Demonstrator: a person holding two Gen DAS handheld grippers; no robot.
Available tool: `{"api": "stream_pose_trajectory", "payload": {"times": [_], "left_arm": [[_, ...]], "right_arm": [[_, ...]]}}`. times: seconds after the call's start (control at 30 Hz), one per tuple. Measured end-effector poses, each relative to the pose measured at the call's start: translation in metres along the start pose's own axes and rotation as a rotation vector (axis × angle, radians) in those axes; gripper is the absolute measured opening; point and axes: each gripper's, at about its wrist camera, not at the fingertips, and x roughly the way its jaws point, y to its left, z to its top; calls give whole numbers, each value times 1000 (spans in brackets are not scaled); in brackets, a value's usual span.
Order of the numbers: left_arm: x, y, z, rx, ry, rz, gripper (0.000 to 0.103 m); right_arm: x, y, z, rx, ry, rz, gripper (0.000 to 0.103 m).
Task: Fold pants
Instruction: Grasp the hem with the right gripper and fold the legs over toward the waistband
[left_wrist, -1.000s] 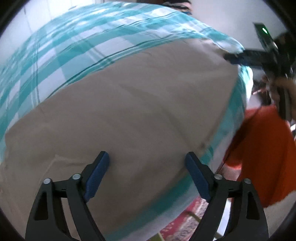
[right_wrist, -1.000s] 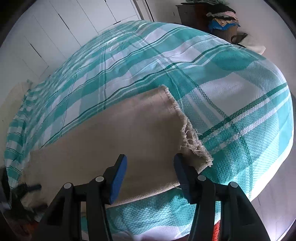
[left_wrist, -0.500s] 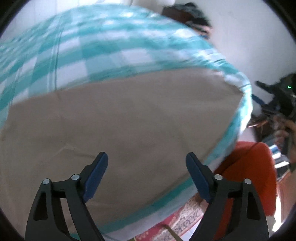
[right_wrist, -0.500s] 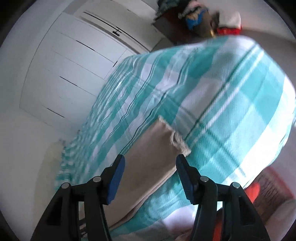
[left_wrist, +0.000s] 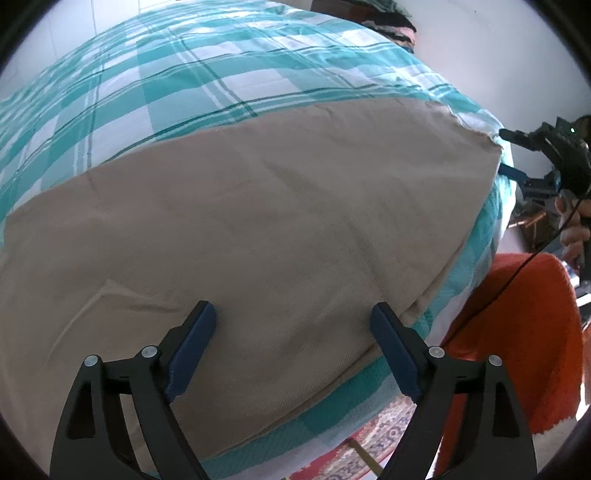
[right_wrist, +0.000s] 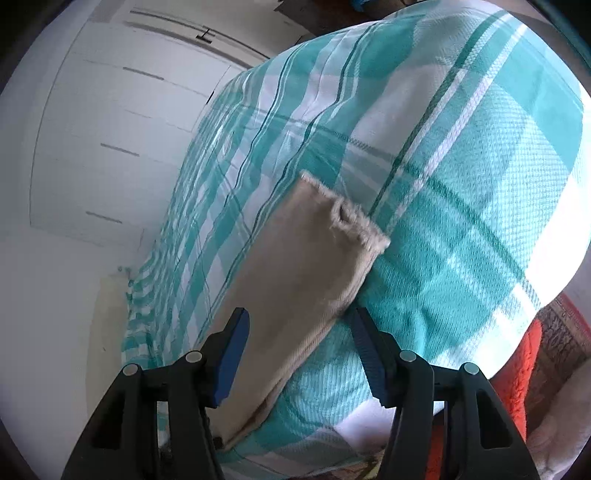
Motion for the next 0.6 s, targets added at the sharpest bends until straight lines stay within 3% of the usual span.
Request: {"api": "stream_pose_trajectory", "payload": {"times": [0.2,0.23,0.27,0.3,0.37,0.47,0.6], "left_arm": [[3,-2,-2,0,-7,7,89],[5,-3,-3,6,-7,12,89],[4,-4,-4,12,-5,16,89],[3,-5,-3,16,-2,17,89],[-8,1,0,-5,11,-13,89],[-45,30,0,-106,-49,-83,87],[-102,91,-11,-221,-153,-64,87]], "right_arm": [[23,-3,8,17,33,-24,57],[27,-3,9,8,35,-32,48],[28,-4,12,-6,33,-51,14],[30,-3,13,-29,30,-90,8],[24,3,12,-51,12,-84,7],[0,42,6,-150,-40,-39,7],[-28,147,-18,-418,-69,30,7]]}}
